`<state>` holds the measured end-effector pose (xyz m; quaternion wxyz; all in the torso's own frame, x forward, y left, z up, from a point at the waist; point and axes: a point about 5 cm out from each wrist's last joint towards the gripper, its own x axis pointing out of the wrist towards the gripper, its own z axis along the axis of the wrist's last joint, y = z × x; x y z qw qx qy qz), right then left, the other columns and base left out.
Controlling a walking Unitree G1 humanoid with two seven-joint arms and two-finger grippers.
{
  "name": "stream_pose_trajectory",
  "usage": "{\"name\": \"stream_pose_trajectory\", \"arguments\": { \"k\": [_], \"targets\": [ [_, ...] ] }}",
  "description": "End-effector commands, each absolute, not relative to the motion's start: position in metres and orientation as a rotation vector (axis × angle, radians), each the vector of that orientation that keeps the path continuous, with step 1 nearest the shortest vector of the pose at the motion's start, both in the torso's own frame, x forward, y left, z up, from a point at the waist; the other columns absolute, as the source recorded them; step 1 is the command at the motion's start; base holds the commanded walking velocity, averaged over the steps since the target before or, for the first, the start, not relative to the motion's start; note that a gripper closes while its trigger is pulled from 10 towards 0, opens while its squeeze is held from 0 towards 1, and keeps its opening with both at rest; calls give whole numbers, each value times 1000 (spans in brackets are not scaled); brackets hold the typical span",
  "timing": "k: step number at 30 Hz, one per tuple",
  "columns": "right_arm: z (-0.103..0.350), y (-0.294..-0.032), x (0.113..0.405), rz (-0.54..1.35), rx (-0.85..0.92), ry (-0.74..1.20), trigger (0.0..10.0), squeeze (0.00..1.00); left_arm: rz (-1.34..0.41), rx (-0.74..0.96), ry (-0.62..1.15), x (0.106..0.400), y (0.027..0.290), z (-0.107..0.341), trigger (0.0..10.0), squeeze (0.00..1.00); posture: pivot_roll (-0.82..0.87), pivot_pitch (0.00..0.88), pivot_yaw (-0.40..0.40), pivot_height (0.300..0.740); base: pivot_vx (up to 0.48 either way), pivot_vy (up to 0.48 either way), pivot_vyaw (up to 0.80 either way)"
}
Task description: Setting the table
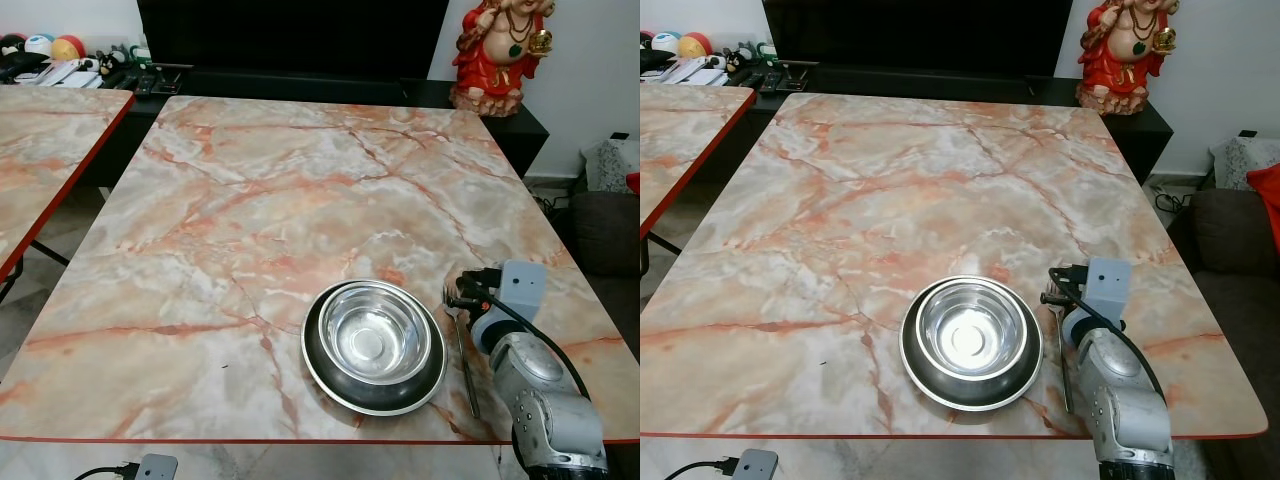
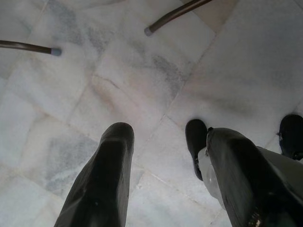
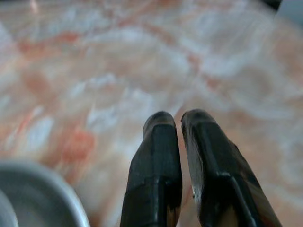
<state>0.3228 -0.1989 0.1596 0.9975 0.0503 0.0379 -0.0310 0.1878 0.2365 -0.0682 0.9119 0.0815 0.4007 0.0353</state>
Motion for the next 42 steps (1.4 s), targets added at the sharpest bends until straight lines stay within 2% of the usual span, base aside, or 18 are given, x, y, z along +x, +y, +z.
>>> {"name": "stream_pose_trajectory", "arguments": {
  "k": [1, 4, 8, 13, 22, 29, 34, 37, 42],
  "targets": [
    [183, -203, 322, -86, 83, -65, 10000, 0, 71, 177, 868, 178, 237, -74, 10000, 0, 6, 154, -58, 740, 0, 0, 0],
    [184, -202, 316, -119, 13, -121, 10000, 0, 71, 178, 872, 176, 238, -74, 10000, 0, 7, 142, -52, 740, 0, 0, 0],
    [182, -203, 308, -147, 63, -162, 10000, 0, 71, 178, 873, 176, 238, -74, 10000, 0, 11, 128, -49, 740, 0, 0, 0],
    [183, -211, 308, -183, 35, -190, 10000, 0, 63, 184, 863, 183, 239, -71, 10000, 0, -10, 111, -33, 740, 0, 0, 0],
    [187, -209, 305, -225, 67, -242, 10000, 0, 54, 199, 842, 193, 244, -65, 10000, 0, -28, 98, 9, 740, 0, 0, 0],
    [188, -210, 307, -210, 43, -246, 10000, 0, 58, 187, 827, 195, 243, -63, 10000, 0, -23, 87, 4, 740, 0, 0, 0],
    [184, -205, 307, -179, 25, -242, 10000, 0, 73, 156, 842, 186, 241, -68, 10000, 0, -11, 49, -5, 740, 0, 0, 0],
    [187, -203, 310, -171, 19, -272, 10000, 0, 75, 155, 869, 177, 242, -73, 10000, 0, -9, 17, -1, 740, 0, 0, 629],
    [184, -199, 317, -165, 51, -258, 10000, 0, 67, 161, 865, 180, 243, -71, 10000, 0, -11, 0, 14, 740, 0, 0, 640]
  ]
}}
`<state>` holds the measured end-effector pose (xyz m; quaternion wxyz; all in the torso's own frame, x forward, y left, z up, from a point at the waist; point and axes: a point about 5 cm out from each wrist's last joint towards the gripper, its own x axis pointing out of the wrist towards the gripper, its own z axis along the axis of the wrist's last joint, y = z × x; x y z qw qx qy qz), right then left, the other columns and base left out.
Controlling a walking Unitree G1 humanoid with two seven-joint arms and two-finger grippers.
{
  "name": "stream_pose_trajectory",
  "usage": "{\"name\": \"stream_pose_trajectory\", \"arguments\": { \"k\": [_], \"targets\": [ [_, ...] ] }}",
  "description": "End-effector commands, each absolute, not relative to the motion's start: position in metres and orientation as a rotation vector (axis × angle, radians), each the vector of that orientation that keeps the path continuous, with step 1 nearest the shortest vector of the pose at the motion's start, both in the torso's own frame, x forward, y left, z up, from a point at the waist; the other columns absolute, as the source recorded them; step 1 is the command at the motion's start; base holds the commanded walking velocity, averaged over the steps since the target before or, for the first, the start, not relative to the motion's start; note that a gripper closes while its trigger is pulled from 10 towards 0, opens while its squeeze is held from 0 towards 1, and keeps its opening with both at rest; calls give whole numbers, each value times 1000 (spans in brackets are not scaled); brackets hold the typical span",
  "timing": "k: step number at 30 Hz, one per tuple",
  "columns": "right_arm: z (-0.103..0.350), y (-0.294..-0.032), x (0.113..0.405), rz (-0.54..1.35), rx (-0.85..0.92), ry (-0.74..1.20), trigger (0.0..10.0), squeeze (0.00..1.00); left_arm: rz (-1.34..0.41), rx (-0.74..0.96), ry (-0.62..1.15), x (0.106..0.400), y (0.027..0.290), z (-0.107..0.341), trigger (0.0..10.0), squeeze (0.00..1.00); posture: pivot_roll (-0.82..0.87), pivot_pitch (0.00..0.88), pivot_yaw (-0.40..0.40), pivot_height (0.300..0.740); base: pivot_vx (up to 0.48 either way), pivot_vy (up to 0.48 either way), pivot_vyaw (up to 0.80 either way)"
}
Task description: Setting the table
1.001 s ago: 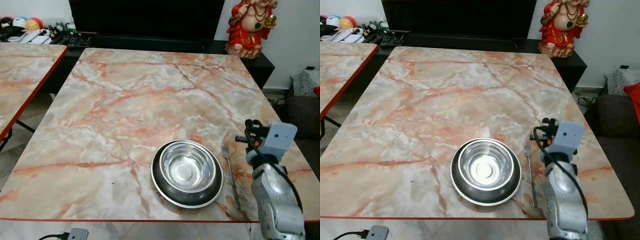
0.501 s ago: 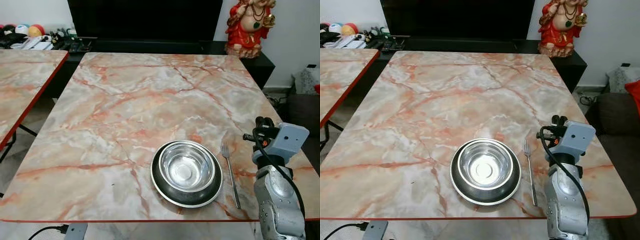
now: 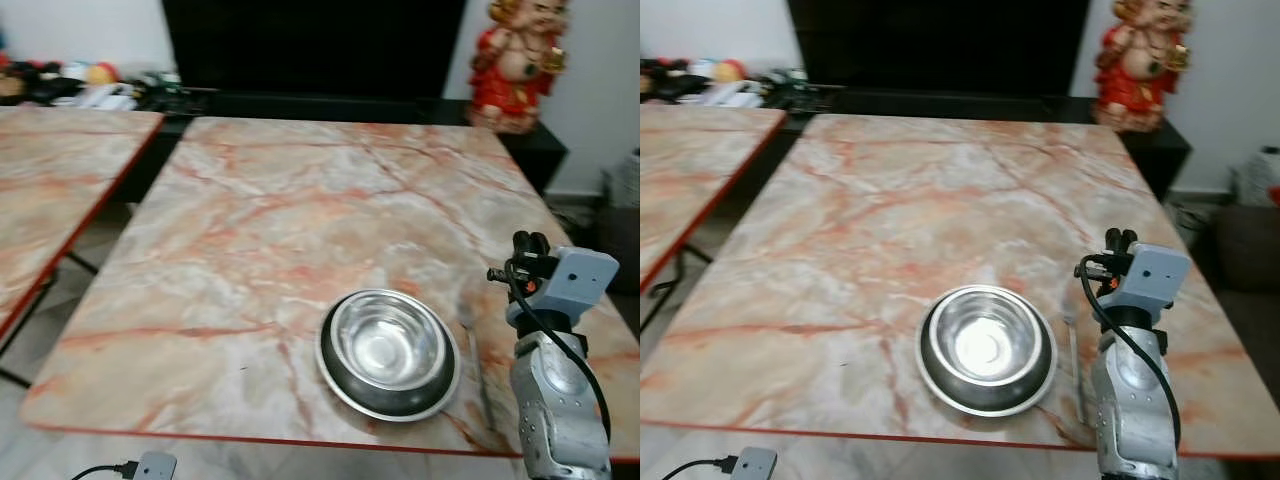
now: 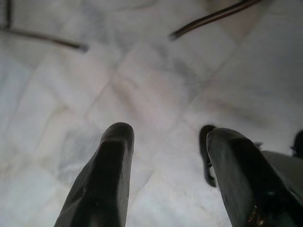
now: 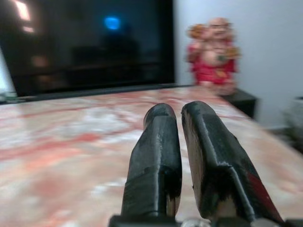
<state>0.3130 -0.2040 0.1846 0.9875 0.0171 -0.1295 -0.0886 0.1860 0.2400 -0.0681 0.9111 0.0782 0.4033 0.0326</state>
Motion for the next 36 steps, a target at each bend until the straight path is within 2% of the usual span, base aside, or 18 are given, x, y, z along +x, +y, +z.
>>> {"name": "stream_pose_trajectory", "arguments": {
  "k": [1, 9, 13, 18, 36],
  "targets": [
    [184, -198, 318, -160, 56, -258, 10000, 0, 67, 162, 861, 182, 243, -70, 10000, 0, -11, 0, 14, 740, 0, 0, 0],
    [184, -198, 318, -160, 56, -258, 10000, 0, 67, 162, 861, 182, 243, -70, 10000, 0, -11, 0, 14, 740, 0, 0, 0],
    [181, -204, 320, -178, 56, -263, 10000, 0, 63, 145, 826, 199, 237, -63, 10000, 0, -24, 0, 21, 740, 0, 0, 0],
    [181, -199, 322, -162, 53, -271, 10000, 0, 83, 129, 827, 199, 239, -63, 10000, 0, -13, 0, 15, 740, 0, 103, 0],
    [181, -192, 330, -125, 43, -274, 10000, 0, 115, 90, 820, 198, 236, -64, 10000, 0, 36, 0, -19, 740, 0, 480, 0]
  ]
}}
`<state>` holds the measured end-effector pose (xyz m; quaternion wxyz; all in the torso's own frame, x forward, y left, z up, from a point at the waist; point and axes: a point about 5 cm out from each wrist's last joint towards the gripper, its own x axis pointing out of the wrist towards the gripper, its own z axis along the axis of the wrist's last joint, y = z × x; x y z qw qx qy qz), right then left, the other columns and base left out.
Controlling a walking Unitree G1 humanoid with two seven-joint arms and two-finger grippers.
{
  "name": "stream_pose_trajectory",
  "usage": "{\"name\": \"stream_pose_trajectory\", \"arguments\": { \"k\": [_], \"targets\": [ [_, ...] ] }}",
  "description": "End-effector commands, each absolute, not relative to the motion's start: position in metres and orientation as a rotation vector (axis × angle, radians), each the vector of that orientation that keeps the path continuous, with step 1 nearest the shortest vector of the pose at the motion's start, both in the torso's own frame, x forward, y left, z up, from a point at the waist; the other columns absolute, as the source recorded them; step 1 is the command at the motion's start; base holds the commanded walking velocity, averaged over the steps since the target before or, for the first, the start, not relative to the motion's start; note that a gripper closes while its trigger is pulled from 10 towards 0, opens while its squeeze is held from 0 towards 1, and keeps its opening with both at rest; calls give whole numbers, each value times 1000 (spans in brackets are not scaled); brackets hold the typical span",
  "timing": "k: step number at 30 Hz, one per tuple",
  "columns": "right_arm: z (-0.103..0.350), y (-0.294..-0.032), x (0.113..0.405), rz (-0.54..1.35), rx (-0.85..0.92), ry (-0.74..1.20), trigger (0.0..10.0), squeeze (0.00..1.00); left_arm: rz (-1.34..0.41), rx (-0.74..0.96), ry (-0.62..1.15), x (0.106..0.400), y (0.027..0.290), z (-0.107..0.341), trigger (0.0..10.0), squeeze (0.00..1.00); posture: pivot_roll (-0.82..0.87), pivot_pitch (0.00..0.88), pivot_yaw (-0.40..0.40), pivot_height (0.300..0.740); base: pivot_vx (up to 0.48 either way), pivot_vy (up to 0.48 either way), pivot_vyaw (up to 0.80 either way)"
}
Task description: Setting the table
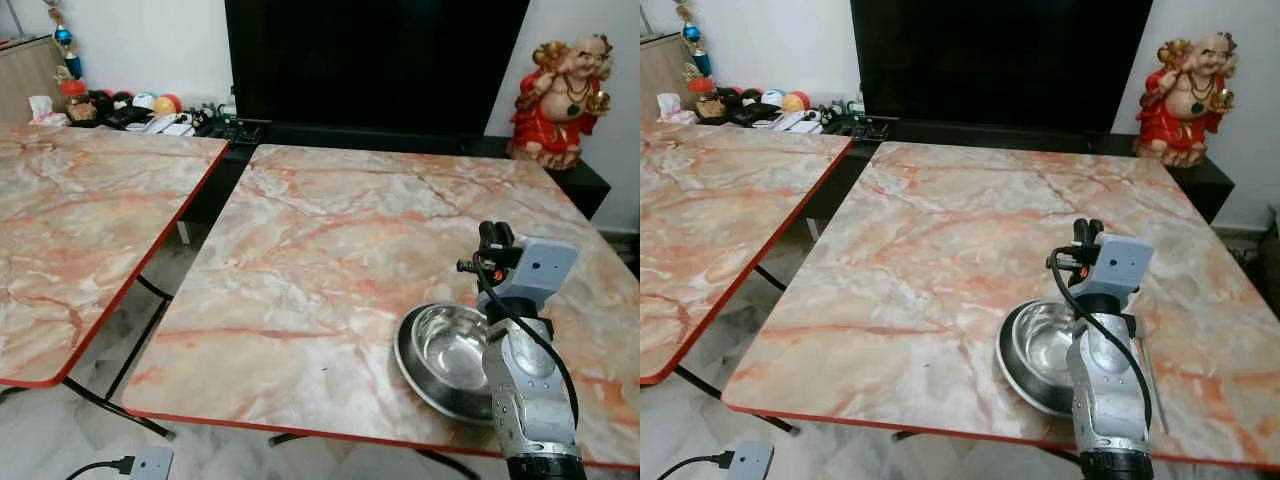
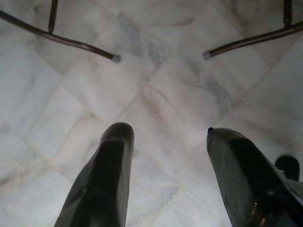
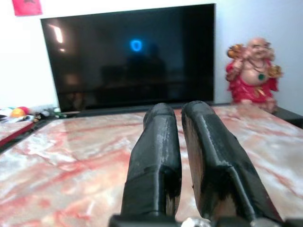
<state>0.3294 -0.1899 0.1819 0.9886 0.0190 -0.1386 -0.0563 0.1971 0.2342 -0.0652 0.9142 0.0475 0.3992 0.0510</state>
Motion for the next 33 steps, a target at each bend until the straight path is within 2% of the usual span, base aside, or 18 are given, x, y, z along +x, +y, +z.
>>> {"name": "stream_pose_trajectory", "arguments": {
  "k": [1, 8, 17, 33],
  "targets": [
    [180, -191, 330, -123, 43, -273, 10000, 0, 116, 89, 819, 198, 236, -64, 10000, 0, 36, 0, -19, 740, 0, 480, 0],
    [178, -187, 329, -105, 28, -266, 10000, 0, 126, 81, 826, 194, 236, -66, 10000, 0, 33, 0, -25, 740, 0, 480, 0],
    [178, -183, 328, -93, 21, -267, 10000, 0, 138, 78, 836, 188, 239, -69, 10000, 0, 36, 0, -25, 740, 0, 480, 666],
    [173, -181, 326, -107, 66, -241, 10000, 0, 136, 75, 848, 182, 238, -72, 10000, 0, 38, 21, -31, 740, 0, 480, 0]
  ]
}}
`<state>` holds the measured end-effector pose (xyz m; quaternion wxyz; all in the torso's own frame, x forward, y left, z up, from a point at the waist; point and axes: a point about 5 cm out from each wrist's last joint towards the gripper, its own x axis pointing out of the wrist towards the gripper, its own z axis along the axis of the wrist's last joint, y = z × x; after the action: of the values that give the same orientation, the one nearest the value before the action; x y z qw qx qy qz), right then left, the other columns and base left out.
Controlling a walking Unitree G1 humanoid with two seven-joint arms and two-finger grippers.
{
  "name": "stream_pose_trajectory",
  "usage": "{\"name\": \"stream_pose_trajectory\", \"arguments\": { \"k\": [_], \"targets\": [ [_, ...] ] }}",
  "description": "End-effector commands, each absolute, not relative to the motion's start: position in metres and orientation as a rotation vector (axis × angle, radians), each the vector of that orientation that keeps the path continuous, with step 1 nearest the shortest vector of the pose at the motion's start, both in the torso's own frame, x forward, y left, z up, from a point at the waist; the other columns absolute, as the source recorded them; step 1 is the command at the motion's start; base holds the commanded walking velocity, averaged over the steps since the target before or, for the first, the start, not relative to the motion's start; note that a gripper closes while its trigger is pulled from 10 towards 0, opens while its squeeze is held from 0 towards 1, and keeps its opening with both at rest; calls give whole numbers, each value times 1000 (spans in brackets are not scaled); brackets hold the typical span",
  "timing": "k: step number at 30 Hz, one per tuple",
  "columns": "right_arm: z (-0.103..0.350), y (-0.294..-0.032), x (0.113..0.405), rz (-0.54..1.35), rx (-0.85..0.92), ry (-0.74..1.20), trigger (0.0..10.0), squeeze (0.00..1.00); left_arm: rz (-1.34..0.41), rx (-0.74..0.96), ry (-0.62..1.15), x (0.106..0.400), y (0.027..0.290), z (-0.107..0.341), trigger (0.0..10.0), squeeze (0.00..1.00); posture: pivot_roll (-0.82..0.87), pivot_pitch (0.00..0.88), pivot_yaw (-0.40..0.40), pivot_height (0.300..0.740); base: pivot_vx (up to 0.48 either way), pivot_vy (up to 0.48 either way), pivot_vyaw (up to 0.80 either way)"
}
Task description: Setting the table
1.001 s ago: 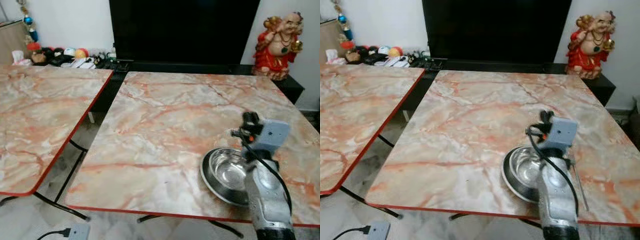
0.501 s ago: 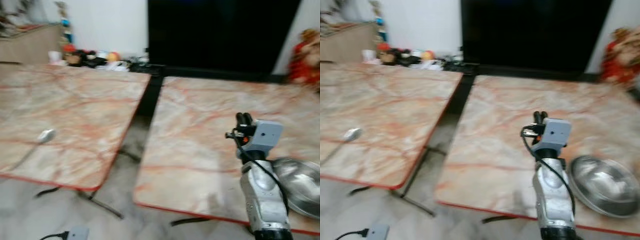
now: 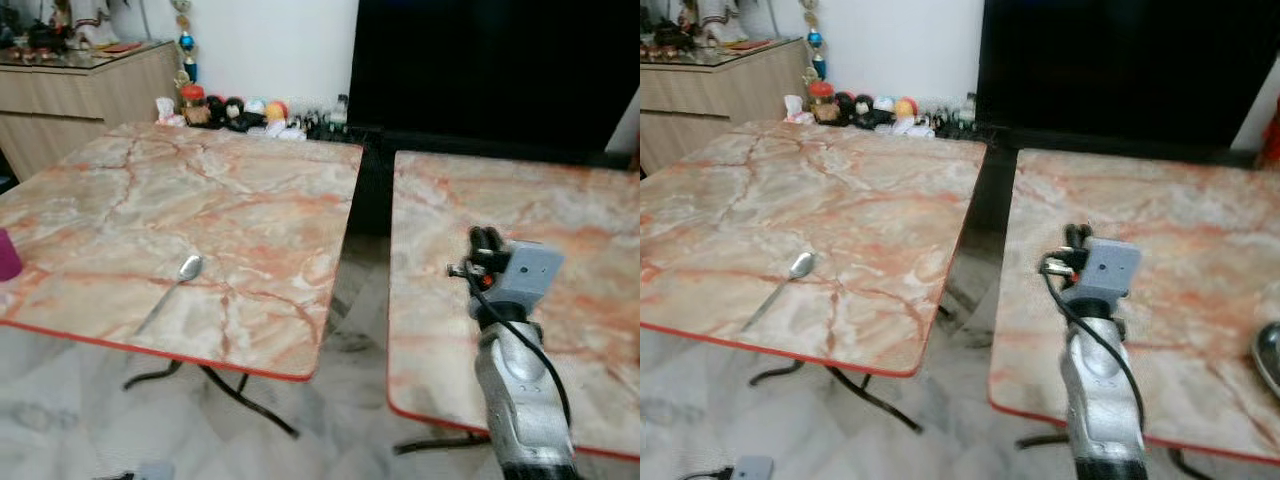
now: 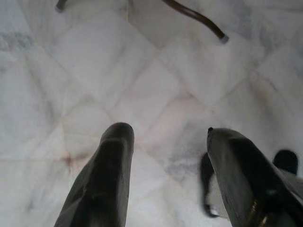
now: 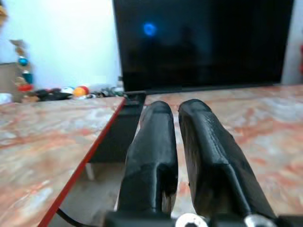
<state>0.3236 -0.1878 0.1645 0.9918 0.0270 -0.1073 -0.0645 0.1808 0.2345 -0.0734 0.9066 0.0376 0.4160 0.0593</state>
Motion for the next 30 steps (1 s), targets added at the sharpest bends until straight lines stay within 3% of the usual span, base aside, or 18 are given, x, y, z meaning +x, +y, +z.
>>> {"name": "stream_pose_trajectory", "arguments": {
  "k": [1, 5, 6, 14, 16, 17, 27, 28, 29, 30],
  "targets": [
    [173, -181, 326, -107, 66, -241, 10000, 0, 136, 75, 848, 182, 238, -72, 10000, 0, 38, 21, -31, 740, 0, 480, 0],
    [173, -179, 326, -107, 79, -235, 10000, 0, 135, 74, 851, 180, 238, -72, 10000, 0, 39, 23, -33, 740, 0, 480, 0],
    [172, -178, 326, -93, 95, -237, 10000, 1000, 135, 73, 852, 180, 238, -73, 10000, 0, 40, 22, -33, 740, 0, 480, 0],
    [173, -178, 326, -100, 95, -235, 10000, 1000, 132, 71, 854, 179, 236, -74, 10000, 0, 39, 28, -35, 740, 0, 480, 0],
    [172, -177, 326, -106, 87, -227, 10000, 957, 128, 73, 856, 179, 235, -74, 10000, 0, 39, 28, -35, 740, 0, 480, 0],
    [171, -177, 326, -108, 85, -225, 10000, 0, 127, 74, 857, 179, 235, -74, 10000, 0, 42, 31, -36, 740, 0, 480, 0],
    [170, -177, 327, -104, 95, -216, 10000, 12, 128, 75, 859, 177, 236, -75, 10000, 0, 44, 34, -38, 740, 0, 480, 0],
    [170, -177, 327, -104, 95, -217, 10000, 90, 129, 75, 859, 177, 236, -75, 10000, 0, 44, 34, -38, 740, 0, 480, 0],
    [170, -177, 327, -104, 95, -217, 10000, 90, 129, 75, 859, 177, 236, -75, 10000, 0, 44, 34, -38, 740, 0, 480, 0],
    [170, -177, 327, -103, 94, -216, 10000, 302, 129, 75, 859, 177, 236, -75, 10000, 0, 46, 36, -38, 740, 0, 480, 0]
  ]
}}
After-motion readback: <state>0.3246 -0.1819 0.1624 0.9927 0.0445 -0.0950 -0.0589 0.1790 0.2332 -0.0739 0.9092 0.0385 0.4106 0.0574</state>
